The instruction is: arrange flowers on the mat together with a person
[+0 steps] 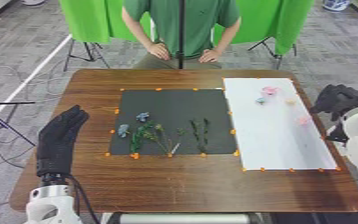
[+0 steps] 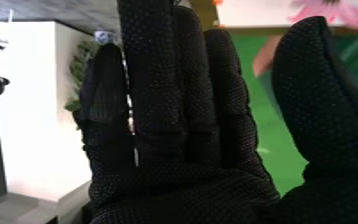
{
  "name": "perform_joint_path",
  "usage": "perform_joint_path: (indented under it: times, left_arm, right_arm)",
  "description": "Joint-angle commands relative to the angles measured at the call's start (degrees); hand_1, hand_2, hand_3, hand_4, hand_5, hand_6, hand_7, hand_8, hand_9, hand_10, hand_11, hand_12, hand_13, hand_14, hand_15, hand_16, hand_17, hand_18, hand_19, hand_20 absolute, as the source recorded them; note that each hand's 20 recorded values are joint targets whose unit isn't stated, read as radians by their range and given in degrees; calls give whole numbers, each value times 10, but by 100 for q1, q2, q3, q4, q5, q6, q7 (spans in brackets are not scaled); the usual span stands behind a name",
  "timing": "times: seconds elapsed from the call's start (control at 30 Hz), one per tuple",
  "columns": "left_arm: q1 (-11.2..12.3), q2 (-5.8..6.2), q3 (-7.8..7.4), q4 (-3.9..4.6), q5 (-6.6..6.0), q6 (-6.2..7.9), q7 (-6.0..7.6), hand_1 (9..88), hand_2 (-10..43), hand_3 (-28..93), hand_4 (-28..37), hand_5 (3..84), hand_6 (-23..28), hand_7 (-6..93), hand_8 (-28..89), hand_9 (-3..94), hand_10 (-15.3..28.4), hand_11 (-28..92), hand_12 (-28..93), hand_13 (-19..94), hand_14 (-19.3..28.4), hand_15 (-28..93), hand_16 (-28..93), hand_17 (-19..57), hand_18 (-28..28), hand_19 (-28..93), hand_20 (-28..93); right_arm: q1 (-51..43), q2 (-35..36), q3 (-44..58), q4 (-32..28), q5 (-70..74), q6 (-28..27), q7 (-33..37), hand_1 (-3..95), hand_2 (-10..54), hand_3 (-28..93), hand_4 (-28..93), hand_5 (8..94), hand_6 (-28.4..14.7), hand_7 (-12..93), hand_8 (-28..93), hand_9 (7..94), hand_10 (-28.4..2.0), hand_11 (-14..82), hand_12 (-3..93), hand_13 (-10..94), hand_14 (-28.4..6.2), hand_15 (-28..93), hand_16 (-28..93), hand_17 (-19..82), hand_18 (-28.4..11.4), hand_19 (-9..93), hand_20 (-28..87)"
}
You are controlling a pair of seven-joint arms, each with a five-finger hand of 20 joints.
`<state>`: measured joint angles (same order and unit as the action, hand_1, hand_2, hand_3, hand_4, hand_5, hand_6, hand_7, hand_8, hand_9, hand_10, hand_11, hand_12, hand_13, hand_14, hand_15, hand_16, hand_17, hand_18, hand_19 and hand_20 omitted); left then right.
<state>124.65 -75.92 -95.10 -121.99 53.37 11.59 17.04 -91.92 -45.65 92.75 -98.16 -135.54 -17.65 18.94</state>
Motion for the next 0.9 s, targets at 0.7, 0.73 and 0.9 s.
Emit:
perform_joint_path:
  times: [0.7,0.73,0.9]
  left_arm:
    - [153,-117,-43,-28,19,-40,-91,314,-14,632,-181,498,47,195,-64,462,136,193,134,373,148,150,4,111,79,27,185]
    - [148,-115,-45,-27,11,-43,-100,314,-14,633,-181,498,47,195,-64,462,135,193,134,373,148,149,4,111,79,27,185]
    - [149,-108,-60,-28,12,-44,-119,313,-15,634,-180,498,46,196,-64,462,135,193,134,373,148,149,4,111,79,27,185]
  right_arm:
    - [425,-381,-1185,973,-707,663,277,596,-95,570,-268,751,44,212,12,922,-61,51,296,937,-10,420,246,495,-172,879,368]
    - [435,-356,-1222,942,-676,730,290,607,-95,574,-272,773,44,214,23,931,-58,63,300,937,-7,445,232,501,-173,890,369]
    - [568,-179,-1258,340,-501,1023,400,629,-95,594,-273,833,44,221,41,937,-60,163,284,937,2,524,210,524,-175,920,374]
